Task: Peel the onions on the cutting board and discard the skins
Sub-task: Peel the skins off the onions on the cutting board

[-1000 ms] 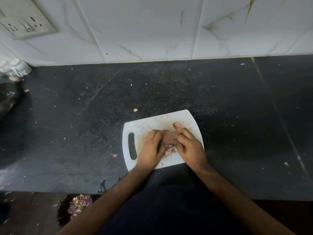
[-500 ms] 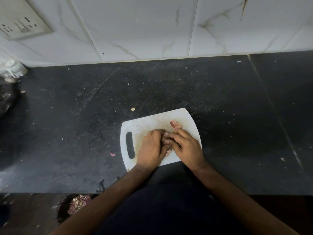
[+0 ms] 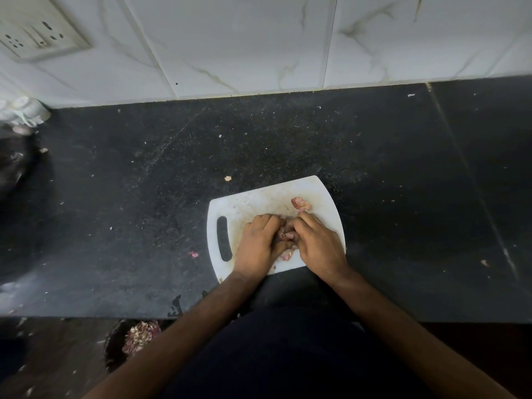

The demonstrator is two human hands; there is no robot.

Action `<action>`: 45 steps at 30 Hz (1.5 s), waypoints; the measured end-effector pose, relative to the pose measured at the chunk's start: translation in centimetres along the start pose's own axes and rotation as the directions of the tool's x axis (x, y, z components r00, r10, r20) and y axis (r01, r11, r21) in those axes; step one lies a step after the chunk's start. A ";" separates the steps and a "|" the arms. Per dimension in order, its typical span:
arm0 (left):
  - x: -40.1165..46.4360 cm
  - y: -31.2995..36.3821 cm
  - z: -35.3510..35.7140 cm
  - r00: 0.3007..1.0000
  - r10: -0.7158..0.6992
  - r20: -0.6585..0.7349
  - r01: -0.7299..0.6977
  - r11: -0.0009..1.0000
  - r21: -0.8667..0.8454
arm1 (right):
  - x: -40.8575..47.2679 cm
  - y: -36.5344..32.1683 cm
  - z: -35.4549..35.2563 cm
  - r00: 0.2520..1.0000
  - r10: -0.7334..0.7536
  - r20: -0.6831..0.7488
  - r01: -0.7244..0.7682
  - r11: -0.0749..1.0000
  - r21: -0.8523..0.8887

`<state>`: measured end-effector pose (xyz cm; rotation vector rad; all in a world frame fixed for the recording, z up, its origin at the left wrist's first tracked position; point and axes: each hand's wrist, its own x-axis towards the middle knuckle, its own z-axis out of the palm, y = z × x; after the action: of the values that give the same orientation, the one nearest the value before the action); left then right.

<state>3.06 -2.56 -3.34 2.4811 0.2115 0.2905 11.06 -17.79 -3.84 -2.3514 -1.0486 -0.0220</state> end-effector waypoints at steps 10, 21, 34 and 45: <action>0.4 -1.1 -1.1 0.995 0.008 0.100 0.000 0.997 -0.078 | 0.2 0.5 -0.9 0.996 -0.006 0.089 -0.010 0.985 0.172; 0.7 -1.5 -1.3 0.999 0.030 0.023 -0.027 0.994 -0.102 | 0.2 2.0 -2.1 0.979 0.082 0.188 -0.152 0.904 0.400; 0.1 -1.2 -1.6 0.994 0.102 -0.040 -0.106 0.989 -0.107 | 0.2 0.6 -1.1 0.973 0.229 0.010 -0.213 0.889 0.406; -1.2 -1.6 -1.0 0.981 -0.124 -0.147 0.071 0.944 -0.323 | 0.5 -0.3 -0.3 0.990 0.121 0.072 -0.136 0.951 0.278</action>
<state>1.51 -0.97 -3.73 2.1224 0.3299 0.4518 11.28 -17.42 -3.27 -2.1626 -0.8581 0.2274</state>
